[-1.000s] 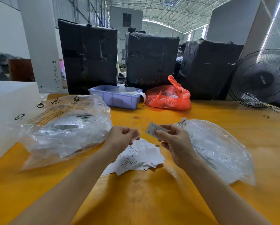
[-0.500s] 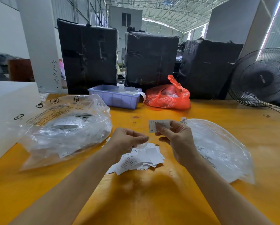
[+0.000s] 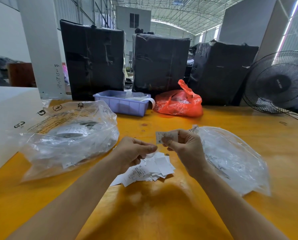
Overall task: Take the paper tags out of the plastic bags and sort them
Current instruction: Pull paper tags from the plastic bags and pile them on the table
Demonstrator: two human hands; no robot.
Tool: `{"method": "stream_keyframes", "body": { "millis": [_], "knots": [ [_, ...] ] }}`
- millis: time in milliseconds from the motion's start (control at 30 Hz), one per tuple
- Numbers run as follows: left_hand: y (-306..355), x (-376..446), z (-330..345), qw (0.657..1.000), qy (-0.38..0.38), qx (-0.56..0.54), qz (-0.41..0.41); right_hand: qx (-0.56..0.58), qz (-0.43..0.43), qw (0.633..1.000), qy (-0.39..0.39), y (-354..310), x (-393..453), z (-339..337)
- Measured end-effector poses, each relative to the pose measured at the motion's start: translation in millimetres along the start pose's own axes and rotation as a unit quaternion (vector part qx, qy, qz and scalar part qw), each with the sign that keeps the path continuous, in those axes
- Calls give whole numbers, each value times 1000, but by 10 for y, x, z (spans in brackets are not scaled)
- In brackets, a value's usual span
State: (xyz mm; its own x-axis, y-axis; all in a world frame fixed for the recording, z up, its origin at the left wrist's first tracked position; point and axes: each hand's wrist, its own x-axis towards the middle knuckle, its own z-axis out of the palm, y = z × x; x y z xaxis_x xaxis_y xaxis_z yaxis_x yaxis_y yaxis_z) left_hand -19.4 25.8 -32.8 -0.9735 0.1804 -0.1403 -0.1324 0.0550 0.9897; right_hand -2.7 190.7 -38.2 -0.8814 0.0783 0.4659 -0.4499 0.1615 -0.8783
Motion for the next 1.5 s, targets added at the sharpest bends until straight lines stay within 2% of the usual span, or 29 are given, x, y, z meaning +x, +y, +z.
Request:
{"method": "stream_keyframes", "body": {
  "millis": [100,400,1000,1200,1500],
  "knots": [
    [3,0,0,1000,-3,-10,-11,33,-4,999,1,-18,6,-16],
    [33,-23,17,999,3,-14,-29,-31,-47,998,11,-3,-12,12],
    [24,-11,-13,999,2,-30,-25,-40,-60,997,21,-3,-7,10],
    [28,-15,-8,999,1,-24,-26,-85,-64,994,8,28,-26,26],
    [14,-21,-5,1000,7,-8,-14,-72,-65,995,5,-5,-38,36]
  ]
}}
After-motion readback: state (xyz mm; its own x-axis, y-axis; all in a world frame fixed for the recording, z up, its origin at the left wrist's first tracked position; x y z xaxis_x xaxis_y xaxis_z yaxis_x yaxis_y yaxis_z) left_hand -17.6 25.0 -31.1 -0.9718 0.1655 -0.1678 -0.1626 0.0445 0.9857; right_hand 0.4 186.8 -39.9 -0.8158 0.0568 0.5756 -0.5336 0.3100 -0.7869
